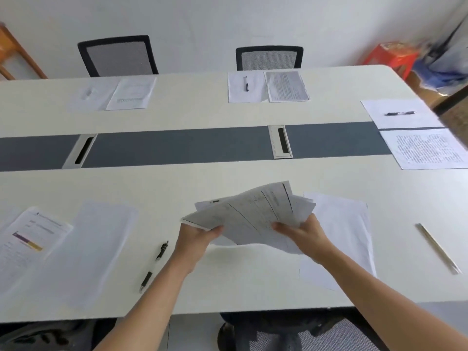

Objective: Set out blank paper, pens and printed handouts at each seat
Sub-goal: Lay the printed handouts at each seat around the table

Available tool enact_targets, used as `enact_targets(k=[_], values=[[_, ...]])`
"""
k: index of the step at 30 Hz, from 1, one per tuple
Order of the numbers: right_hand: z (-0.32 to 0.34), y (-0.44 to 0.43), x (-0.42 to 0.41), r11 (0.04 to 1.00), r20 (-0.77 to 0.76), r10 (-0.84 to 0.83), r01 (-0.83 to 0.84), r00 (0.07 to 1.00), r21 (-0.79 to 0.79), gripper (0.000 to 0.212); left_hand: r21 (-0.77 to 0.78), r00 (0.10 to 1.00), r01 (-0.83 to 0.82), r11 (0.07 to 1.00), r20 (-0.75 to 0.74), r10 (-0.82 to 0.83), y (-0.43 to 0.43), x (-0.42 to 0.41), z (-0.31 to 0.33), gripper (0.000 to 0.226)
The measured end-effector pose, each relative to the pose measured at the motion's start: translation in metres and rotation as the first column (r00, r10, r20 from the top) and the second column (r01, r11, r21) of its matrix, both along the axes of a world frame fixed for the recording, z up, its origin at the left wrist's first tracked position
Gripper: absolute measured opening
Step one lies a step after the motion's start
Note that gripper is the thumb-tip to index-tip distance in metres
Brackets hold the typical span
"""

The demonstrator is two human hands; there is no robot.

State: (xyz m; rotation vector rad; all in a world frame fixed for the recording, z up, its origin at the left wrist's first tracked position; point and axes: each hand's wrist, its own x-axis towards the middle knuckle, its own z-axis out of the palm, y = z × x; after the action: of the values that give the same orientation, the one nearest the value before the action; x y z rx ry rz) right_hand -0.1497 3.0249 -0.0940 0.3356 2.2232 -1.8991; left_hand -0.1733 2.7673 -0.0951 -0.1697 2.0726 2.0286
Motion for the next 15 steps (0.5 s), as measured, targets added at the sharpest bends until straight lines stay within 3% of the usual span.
enact_targets(k=[5, 10, 15], values=[[-0.021, -0.001, 0.006, 1.000, 0.048, 0.005, -0.004, 0.999, -0.024, 0.027, -0.104, 0.989, 0.028, 0.994, 0.145, -0.013, 0.012, 0.018, -0.018, 0.020], [-0.020, -0.011, 0.003, 0.992, 0.059, -0.107, 0.111, 0.993, -0.067, 0.018, -0.081, 0.995, -0.042, 0.996, 0.084, 0.049, 0.030, 0.017, -0.010, 0.027], [-0.024, -0.012, 0.014, 0.980, 0.090, -0.125, 0.137, 0.988, -0.143, 0.022, -0.064, 0.984, -0.103, 0.993, 0.138, 0.111, 0.031, 0.023, -0.015, 0.022]])
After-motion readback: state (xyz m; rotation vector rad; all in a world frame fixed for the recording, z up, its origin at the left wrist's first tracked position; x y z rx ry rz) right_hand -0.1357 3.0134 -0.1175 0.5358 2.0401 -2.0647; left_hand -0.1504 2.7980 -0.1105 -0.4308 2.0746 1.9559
